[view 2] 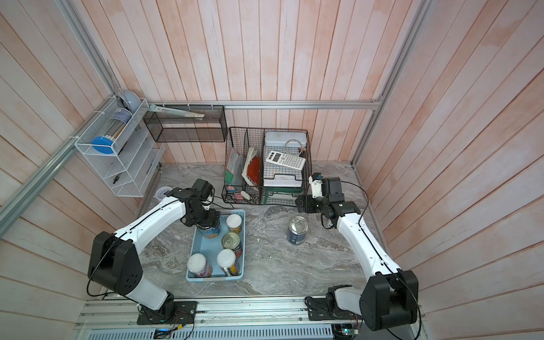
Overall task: Put the canned food in the basket
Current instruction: Place the canned food in the basket.
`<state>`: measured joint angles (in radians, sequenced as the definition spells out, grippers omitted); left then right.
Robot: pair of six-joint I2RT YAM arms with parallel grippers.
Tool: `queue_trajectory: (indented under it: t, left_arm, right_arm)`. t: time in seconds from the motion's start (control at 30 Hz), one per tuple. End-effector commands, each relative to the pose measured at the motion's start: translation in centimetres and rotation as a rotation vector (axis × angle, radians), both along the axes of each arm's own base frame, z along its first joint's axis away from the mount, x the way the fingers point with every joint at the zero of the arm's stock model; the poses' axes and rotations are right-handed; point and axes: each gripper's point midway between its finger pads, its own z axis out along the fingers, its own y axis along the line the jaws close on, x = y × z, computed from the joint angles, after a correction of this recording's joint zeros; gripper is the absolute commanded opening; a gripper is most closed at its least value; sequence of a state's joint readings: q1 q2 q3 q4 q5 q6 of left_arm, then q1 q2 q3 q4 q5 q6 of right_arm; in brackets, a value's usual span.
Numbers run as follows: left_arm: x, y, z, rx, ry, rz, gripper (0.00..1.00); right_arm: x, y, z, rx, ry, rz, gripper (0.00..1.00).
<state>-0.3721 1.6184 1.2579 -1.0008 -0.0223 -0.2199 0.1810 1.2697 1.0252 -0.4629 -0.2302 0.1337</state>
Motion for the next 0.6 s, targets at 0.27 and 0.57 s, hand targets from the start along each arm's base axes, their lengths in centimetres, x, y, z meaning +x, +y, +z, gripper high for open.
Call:
queue_trajectory:
  t: [0.27,0.57]
  left_arm:
    - [3.9,0.0,0.3,0.035,-0.091,-0.003,0.73]
    - [4.1,0.7,0.0,0.062,-0.098,0.017,0.99]
  right_arm:
    - [-0.1,0.8,-1.1,-0.013,0.011,0.033,0.91]
    - [-0.2,1.0,-1.2,-0.018,0.011,0.041,0.91]
